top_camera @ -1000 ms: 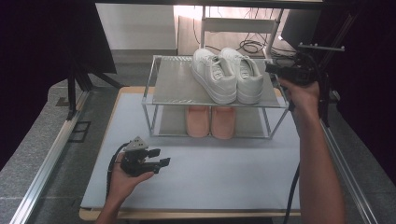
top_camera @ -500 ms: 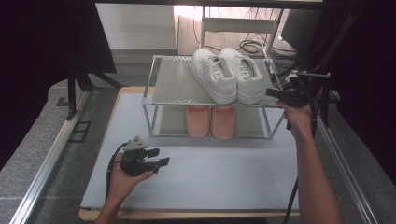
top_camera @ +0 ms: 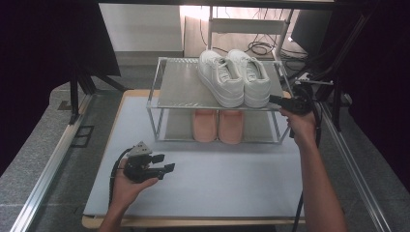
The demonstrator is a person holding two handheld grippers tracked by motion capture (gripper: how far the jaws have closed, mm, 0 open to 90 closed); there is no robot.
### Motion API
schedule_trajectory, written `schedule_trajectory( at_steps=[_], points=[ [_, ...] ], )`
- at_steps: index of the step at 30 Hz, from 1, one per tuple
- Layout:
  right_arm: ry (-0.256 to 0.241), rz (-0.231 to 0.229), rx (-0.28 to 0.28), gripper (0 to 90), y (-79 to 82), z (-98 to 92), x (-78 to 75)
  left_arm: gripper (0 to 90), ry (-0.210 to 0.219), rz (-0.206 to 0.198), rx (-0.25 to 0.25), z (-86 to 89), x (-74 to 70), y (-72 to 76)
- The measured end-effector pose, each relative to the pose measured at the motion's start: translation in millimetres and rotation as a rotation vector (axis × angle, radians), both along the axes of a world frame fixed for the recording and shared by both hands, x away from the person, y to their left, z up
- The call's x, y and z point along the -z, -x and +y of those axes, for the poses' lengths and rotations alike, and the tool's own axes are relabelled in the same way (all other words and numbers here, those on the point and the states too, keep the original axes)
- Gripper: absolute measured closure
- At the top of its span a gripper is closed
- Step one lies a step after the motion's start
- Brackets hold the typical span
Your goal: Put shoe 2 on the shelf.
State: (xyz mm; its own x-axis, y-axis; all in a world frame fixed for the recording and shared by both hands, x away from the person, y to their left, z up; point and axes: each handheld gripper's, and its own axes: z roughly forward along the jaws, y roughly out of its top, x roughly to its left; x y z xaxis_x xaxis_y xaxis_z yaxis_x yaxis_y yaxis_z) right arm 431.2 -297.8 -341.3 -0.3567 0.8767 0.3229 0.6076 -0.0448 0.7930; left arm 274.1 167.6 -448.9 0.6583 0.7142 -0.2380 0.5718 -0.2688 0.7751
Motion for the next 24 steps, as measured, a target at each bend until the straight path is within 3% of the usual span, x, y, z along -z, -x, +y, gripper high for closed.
schedule_trajectory(
  at_steps=[15, 24],
  points=[
    [-0.037, -0.006, -0.116, 90.0, 7.1, 32.4, -2.1, 42.7, -0.001, -0.002, -0.002, 1.2, 0.2, 1.4],
    [-0.047, -0.002, -0.124, 90.0, 7.6, 36.2, -0.2, 42.7, -0.005, 0.003, 0.002, -1.5, 1.2, 1.3]
  ],
)
